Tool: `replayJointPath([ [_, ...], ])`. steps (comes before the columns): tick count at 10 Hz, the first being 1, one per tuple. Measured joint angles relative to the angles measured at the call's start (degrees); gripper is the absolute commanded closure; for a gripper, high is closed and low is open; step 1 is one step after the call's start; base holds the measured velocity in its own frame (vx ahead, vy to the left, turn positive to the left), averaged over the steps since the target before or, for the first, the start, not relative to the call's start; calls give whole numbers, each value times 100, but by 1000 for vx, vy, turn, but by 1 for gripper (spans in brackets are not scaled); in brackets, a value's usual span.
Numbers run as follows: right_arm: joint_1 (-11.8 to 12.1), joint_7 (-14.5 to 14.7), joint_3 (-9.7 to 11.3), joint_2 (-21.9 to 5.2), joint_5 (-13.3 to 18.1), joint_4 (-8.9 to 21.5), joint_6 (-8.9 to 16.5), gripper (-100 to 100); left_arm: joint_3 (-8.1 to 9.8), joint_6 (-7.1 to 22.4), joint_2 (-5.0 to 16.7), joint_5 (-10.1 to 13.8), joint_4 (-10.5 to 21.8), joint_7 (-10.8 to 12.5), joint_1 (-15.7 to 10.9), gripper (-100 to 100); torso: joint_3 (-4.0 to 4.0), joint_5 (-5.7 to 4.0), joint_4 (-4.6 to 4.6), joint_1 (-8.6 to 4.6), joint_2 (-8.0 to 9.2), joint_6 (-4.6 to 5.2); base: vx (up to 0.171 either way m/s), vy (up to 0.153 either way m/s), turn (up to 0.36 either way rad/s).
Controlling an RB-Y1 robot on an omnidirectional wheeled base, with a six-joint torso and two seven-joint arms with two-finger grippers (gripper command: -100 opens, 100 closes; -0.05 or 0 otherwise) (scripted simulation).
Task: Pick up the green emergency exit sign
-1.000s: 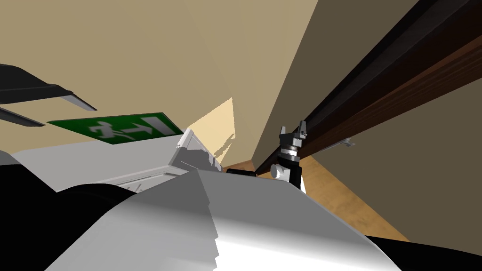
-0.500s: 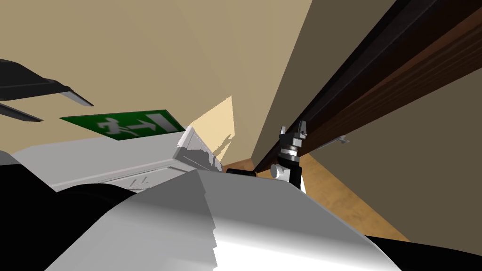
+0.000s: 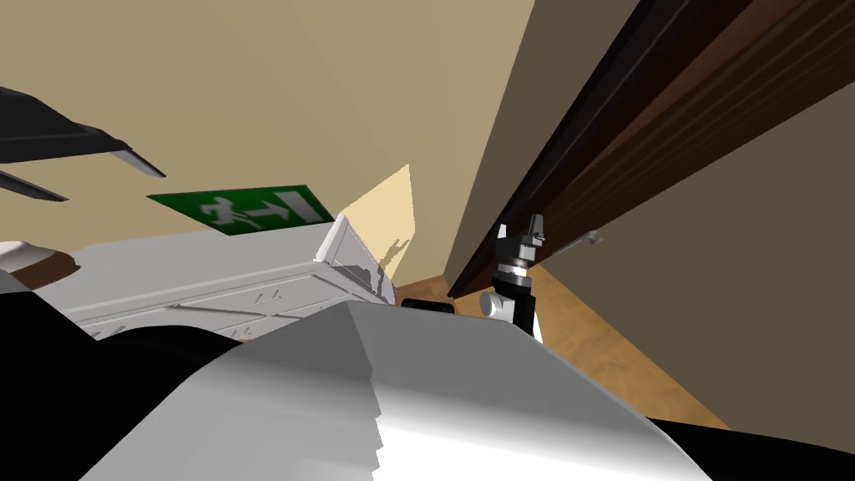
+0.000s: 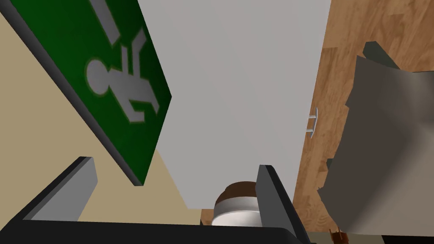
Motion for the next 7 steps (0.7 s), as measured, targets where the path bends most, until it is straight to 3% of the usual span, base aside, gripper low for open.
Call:
replayJointPath([
  [2, 3, 0, -1, -1, 0, 0, 0, 0, 44, -34, 35, -38, 57, -10, 7, -100, -32, 5, -10, 16, -63, -6, 123, 10, 99],
  [5, 5, 0, -1, -2, 0, -1, -1, 0, -79, -34, 14, 103, -106, 233, 82, -100, -90, 11, -40, 35, -150, 2, 192, 46, 3],
  [7, 5, 0, -2, -2, 0, -1, -1, 0, -167, -281, -66, 241, -120, 442, 175, -100, -94, 13, -42, 44, -156, 2, 172, 48, -4],
])
